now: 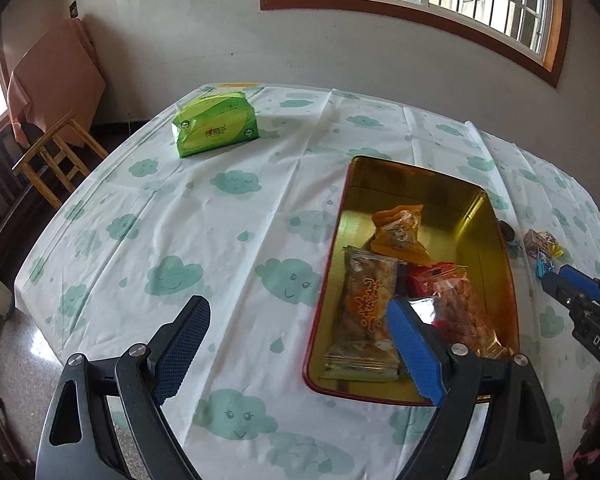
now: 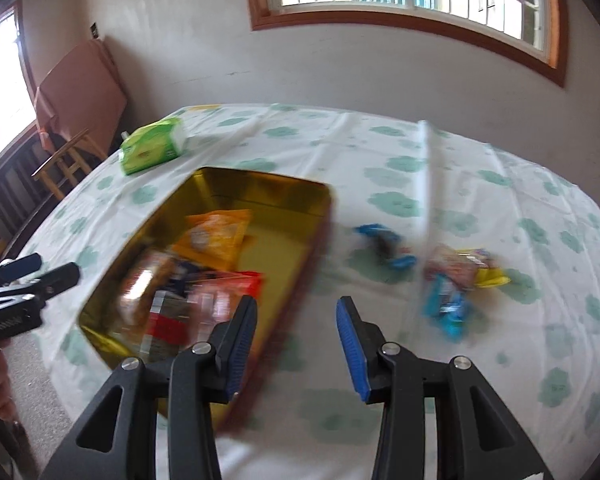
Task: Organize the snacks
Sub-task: 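Carry the seaweed pack over the tin and release it with the right gripper, then grasp the yellow-wrapped cake with the right gripper while the left gripper grasps the blue candy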
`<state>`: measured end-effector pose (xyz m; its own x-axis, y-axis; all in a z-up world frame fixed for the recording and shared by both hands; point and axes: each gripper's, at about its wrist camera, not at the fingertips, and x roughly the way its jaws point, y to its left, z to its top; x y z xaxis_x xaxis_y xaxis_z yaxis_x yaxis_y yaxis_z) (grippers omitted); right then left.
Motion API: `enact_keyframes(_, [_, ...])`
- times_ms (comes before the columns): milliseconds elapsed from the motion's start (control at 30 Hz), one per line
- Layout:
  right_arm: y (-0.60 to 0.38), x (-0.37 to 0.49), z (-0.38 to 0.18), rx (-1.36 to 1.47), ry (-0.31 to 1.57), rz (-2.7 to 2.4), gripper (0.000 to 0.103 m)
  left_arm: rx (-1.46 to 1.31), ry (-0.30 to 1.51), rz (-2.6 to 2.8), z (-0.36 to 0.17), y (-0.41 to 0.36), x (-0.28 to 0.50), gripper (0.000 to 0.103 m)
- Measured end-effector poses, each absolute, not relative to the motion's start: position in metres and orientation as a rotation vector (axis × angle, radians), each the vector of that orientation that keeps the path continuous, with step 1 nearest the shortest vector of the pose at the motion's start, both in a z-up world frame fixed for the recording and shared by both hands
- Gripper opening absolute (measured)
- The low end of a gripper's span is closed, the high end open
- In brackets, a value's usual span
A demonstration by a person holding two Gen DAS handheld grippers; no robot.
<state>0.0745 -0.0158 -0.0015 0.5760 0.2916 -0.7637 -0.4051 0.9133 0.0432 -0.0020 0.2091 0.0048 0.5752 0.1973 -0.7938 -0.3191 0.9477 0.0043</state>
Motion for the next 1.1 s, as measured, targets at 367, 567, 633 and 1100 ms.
enact_keyframes(367, [-0.13, 0.148, -0.019, -0.087, 0.87, 0.229, 0.042, -0.08, 0.928, 0.172, 0.005, 0.149, 0.024, 0.088])
enact_keyframes(567, [-0.132, 0.192, -0.042, -0.101, 0.92, 0.26, 0.042, -0.053, 0.947, 0.146, 0.003, 0.13, 0.034, 0.088])
enact_keyframes(633, [-0.129, 0.201, -0.049, -0.099, 0.936, 0.279, 0.042, -0.044, 0.95, 0.139, 0.003, 0.126, 0.037, 0.088])
enact_keyframes(1100, [-0.14, 0.204, -0.057, -0.043, 0.956, 0.362, 0.042, -0.013, 0.963, 0.097, 0.003, 0.096, 0.051, 0.088])
